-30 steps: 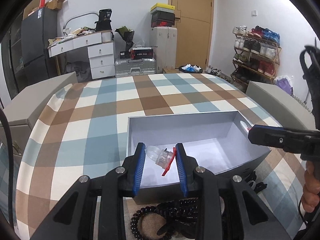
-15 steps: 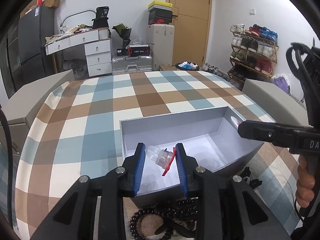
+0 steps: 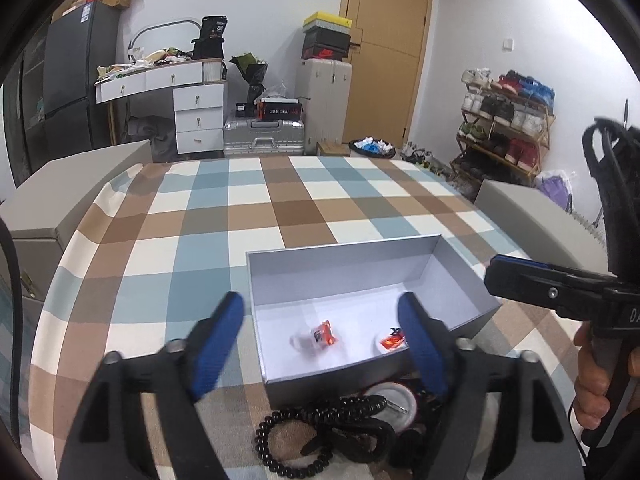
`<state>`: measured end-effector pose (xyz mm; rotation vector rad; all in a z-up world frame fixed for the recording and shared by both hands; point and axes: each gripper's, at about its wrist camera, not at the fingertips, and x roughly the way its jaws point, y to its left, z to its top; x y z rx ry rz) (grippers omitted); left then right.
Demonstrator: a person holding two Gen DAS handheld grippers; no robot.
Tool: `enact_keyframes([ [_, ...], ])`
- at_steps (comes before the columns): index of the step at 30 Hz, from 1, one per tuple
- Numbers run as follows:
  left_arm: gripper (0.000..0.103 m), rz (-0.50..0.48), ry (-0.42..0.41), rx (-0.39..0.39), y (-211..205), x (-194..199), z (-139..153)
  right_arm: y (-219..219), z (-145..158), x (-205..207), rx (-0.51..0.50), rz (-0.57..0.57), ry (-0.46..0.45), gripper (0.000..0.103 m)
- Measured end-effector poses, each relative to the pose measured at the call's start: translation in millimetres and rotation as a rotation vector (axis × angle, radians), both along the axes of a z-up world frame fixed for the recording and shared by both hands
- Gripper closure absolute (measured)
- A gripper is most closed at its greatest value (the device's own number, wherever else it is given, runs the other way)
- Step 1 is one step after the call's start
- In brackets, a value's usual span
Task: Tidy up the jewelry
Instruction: 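Open the left tool to drop the ring while the right tool releases the badge into the box, then grasp the red-and-clear ring with the right tool while the left tool grasps the black claw clip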
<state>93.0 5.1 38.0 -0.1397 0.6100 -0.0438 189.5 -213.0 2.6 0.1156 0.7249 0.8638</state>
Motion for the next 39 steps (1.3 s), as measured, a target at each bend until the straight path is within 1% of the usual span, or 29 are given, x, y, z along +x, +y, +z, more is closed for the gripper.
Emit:
enact_keyframes([
  [1,0.017,0.002,-0.003,-0.009,1.4,-3.9,1.8,-3.3,1.8,-2.5,-0.005,-0.003,-0.005,0.005],
  [2,0.014,0.009,-0.001,-0.01,2.7,-8.2,3.6,-5.8,3.2,-4.3,-0.013,-0.008,-0.009,0.0],
  [4,0.001,0.038,-0.009,-0.01,4.8,-16.4,5.3,-12.2,6.0,-7.8,-0.038,-0.019,-0.019,0.0],
  [7,0.001,0.044,-0.027,-0.029,8.3,-27.0,3.3,-22.3,7.3,-10.8,-0.053,-0.039,-0.038,0.0],
  [9,0.001,0.053,-0.012,-0.01,8.7,-25.5,1.4,-28.4,6.2,-12.3,-0.053,-0.051,-0.046,0.0],
  [10,0.001,0.065,-0.005,0.002,8.7,-26.7,-0.7,-30.8,4.6,-12.6,-0.06,-0.058,-0.043,0.0],
  [14,0.001,0.06,0.035,0.002,8.7,-30.8,-11.1,-34.9,-8.8,-10.6,-0.088,-0.053,-0.007,0.0],
  [17,0.001,0.06,0.034,0.012,8.0,-36.5,-12.9,-30.6,-18.9,-6.2,-0.139,-0.043,0.026,0.0],
  [19,0.001,0.042,0.051,0.012,6.8,-34.0,-15.7,-27.5,-25.5,-6.0,-0.177,-0.038,0.04,0.0],
  [20,0.001,0.035,0.072,0.027,5.5,-31.1,-17.8,-26.1,-28.0,-7.3,-0.19,-0.022,0.04,0.0],
  [23,0.001,0.039,0.07,0.057,2.6,-33.2,-20.4,-21.6,-32.9,-10.4,-0.217,0.0,0.032,0.0],
  [24,0.001,0.036,0.071,0.059,2.2,-33.6,-21.1,-18.5,-34.2,-12.3,-0.227,0.022,0.032,0.002],
  [25,0.001,0.03,0.076,0.054,2.2,-33.5,-21.9,-15.1,-35.3,-14.9,-0.234,0.044,0.029,0.008],
  [27,0.001,0.021,0.084,0.048,1.2,-34.3,-23.0,-8.3,-38.4,-18.8,-0.252,0.076,0.026,0.01],
  [29,0.001,0.015,0.09,0.057,-1.0,-34.6,-23.9,-2.1,-41.1,-23.0,-0.262,0.103,0.021,0.017],
  [30,0.001,0.011,0.093,0.069,-2.8,-34.9,-24.5,1.4,-42.8,-25.2,-0.266,0.122,0.024,0.023],
  [31,0.001,0.007,0.095,0.079,-3.9,-35.1,-24.9,4.5,-44.5,-26.9,-0.271,0.14,0.03,0.033],
  [33,0.001,0.007,0.096,0.086,-5.1,-35.4,-25.5,8.0,-46.7,-30.1,-0.27,0.163,0.035,0.041],
  [35,0.001,0.011,0.101,0.081,-4.0,-35.4,-26.5,10.0,-47.0,-30.8,-0.259,0.164,0.029,0.043],
  [37,0.001,0.014,0.106,0.076,-2.8,-35.7,-26.8,11.7,-48.6,-30.6,-0.258,0.172,0.037,0.051],
  [39,0.001,0.011,0.105,0.069,-1.4,-35.5,-26.3,13.0,-49.2,-30.6,-0.261,0.169,0.035,0.052],
])
